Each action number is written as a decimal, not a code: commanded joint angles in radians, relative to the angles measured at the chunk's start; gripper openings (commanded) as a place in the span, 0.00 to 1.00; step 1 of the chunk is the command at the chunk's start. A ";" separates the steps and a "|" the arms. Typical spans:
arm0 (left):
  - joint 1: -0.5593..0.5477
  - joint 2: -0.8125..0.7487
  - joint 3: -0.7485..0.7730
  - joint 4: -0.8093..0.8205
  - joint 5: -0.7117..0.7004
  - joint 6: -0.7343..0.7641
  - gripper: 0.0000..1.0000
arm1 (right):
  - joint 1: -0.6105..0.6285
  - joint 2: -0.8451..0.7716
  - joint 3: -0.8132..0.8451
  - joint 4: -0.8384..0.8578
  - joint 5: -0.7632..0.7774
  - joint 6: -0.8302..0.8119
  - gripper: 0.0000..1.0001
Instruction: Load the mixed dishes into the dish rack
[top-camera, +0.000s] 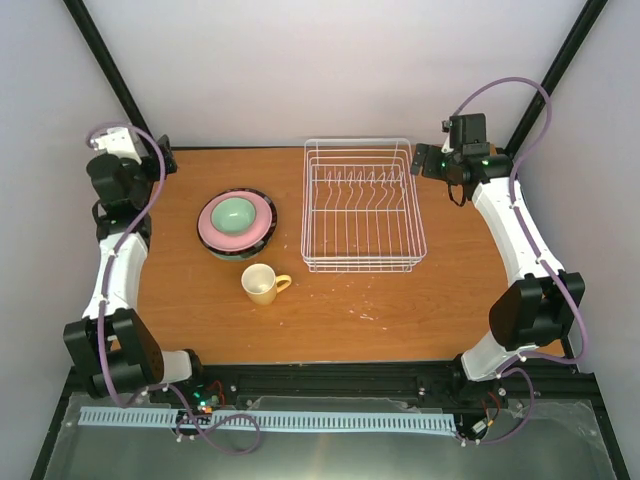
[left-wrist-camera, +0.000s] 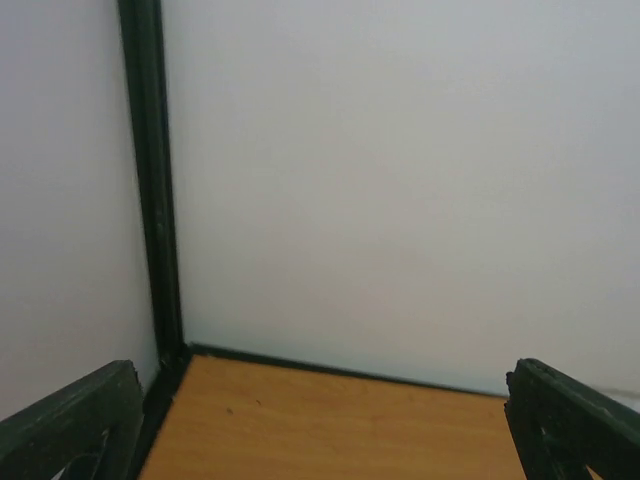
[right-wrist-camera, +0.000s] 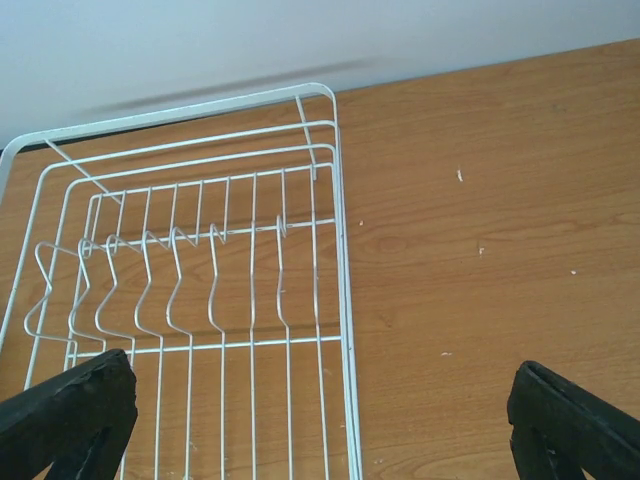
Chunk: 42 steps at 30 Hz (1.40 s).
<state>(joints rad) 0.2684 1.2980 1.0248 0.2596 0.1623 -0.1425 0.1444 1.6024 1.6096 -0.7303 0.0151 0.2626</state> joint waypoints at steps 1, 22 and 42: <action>0.009 0.024 0.137 -0.309 0.274 -0.117 1.00 | -0.003 -0.011 0.004 0.006 -0.028 -0.034 1.00; -0.210 0.348 0.583 -1.153 -0.112 -0.011 0.79 | 0.000 0.007 0.023 -0.062 -0.217 -0.079 0.82; -0.288 0.493 0.545 -1.300 -0.124 0.006 0.60 | 0.000 0.002 0.017 -0.083 -0.180 -0.093 0.85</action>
<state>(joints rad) -0.0143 1.8145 1.5898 -1.0290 0.0311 -0.1501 0.1444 1.6035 1.6150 -0.7975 -0.1703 0.1825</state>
